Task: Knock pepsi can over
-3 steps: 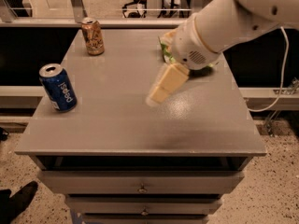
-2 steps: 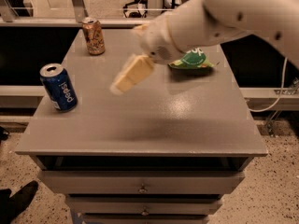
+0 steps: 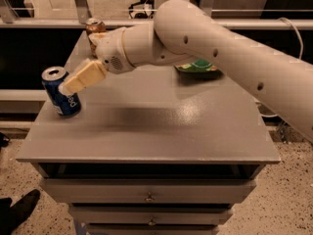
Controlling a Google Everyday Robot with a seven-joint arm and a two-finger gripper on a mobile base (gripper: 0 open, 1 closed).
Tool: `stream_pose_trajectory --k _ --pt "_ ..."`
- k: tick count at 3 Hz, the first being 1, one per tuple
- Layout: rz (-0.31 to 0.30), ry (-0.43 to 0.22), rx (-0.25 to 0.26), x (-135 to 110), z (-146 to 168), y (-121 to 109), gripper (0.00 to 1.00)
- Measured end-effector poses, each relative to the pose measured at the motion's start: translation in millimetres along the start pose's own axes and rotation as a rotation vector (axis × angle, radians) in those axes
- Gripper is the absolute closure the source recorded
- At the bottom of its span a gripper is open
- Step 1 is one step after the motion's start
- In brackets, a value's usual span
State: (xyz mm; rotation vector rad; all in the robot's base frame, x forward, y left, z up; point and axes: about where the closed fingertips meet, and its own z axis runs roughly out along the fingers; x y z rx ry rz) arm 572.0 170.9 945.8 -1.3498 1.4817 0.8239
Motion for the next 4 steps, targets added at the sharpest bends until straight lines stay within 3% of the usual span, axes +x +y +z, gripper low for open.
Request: stream_pose_trajectory --k 2,3,4 --pt "0.073 -0.110 -0.082 12.5 69.6 24.9 0.03" --pt "0.082 -0.128 -0.095 19.5 83.6 34.3 0.26" --pt "0.107 -0.132 -0.064 30.4 69.6 23.2 0.65"
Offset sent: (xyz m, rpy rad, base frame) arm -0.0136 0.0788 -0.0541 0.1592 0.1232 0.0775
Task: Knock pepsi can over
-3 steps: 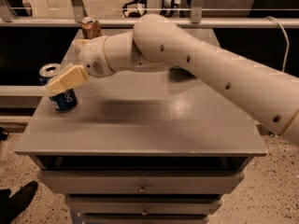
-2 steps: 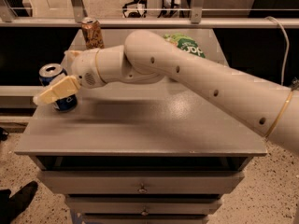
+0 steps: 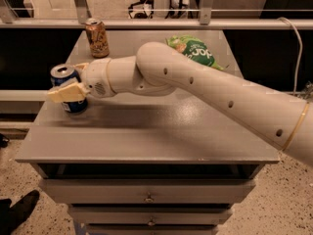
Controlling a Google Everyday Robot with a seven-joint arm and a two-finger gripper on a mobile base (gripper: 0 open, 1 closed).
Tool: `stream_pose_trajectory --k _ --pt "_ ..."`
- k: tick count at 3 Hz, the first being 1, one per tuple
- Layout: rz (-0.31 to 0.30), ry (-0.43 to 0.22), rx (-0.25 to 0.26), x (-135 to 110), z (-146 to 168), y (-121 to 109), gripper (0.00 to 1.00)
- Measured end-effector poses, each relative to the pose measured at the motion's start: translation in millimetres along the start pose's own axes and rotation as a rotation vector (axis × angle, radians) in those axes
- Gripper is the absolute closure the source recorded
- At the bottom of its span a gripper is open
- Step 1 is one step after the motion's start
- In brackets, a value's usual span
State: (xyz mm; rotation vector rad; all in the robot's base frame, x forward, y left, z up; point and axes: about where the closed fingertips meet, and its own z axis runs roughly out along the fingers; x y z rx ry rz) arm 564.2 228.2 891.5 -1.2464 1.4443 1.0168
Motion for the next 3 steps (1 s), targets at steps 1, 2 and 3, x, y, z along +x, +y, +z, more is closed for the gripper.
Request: stream_pose_trajectory --k 1,2,3 --pt "0.017 0.009 0.020 -2.6 -19.4 -11.7 0.88" --pt "-0.006 0.070 0.056 -24.0 -59.6 -34.8 1.00" --pt "-0.047 0.222 0.094 -31.9 -110.8 -66.4 1.00"
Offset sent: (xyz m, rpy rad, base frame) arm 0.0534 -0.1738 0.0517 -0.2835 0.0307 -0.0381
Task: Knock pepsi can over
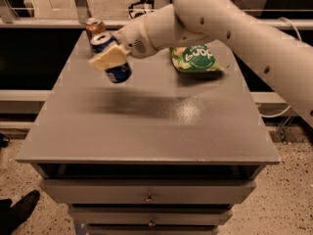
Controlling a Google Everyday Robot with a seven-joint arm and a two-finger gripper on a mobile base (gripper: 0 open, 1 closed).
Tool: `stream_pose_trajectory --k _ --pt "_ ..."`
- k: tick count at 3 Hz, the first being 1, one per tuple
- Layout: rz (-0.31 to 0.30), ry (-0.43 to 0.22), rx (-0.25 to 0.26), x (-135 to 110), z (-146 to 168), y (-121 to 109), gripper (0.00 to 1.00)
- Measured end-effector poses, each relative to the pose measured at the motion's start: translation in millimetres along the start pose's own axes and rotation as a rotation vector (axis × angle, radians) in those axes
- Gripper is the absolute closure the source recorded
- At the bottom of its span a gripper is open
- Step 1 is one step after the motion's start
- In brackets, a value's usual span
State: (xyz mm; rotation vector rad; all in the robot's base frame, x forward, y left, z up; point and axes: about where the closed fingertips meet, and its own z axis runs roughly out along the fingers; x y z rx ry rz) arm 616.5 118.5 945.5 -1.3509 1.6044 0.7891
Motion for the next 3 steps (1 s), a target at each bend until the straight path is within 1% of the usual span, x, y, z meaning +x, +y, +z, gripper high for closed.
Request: stream_pose_trajectory --k 1,2,3 --pt "-0.048 0.197 -0.008 28.2 -28.4 -12.7 1.00" --pt "-0.108 0.427 -0.081 63.4 -43.3 5.1 1.00" --pt "-0.160 0.593 -0.156 81.6 -43.5 28.0 0.83"
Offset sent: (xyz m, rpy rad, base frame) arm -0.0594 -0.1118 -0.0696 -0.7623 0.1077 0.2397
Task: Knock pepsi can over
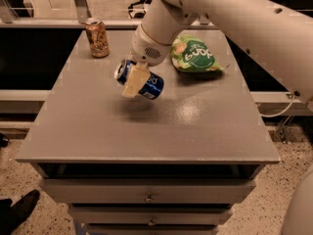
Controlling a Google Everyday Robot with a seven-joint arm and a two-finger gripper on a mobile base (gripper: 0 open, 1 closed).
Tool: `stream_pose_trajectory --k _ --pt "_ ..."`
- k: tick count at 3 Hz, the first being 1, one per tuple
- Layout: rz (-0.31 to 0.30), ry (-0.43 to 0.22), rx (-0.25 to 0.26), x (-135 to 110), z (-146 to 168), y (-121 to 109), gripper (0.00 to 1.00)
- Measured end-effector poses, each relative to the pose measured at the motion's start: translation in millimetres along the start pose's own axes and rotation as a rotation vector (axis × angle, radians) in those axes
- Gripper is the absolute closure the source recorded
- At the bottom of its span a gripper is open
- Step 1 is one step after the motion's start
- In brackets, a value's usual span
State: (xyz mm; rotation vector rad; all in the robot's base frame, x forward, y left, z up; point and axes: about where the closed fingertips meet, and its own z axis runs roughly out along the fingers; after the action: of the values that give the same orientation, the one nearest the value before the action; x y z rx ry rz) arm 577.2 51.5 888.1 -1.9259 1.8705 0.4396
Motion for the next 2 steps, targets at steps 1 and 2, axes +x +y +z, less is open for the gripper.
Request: stream_pose_trajectory --k 1,2 --pt "-0.039 0.075 -0.026 -5.2 10.4 11.1 0.59" --pt "-0.047 0.092 -0.028 -12.4 18.4 14.1 0.37"
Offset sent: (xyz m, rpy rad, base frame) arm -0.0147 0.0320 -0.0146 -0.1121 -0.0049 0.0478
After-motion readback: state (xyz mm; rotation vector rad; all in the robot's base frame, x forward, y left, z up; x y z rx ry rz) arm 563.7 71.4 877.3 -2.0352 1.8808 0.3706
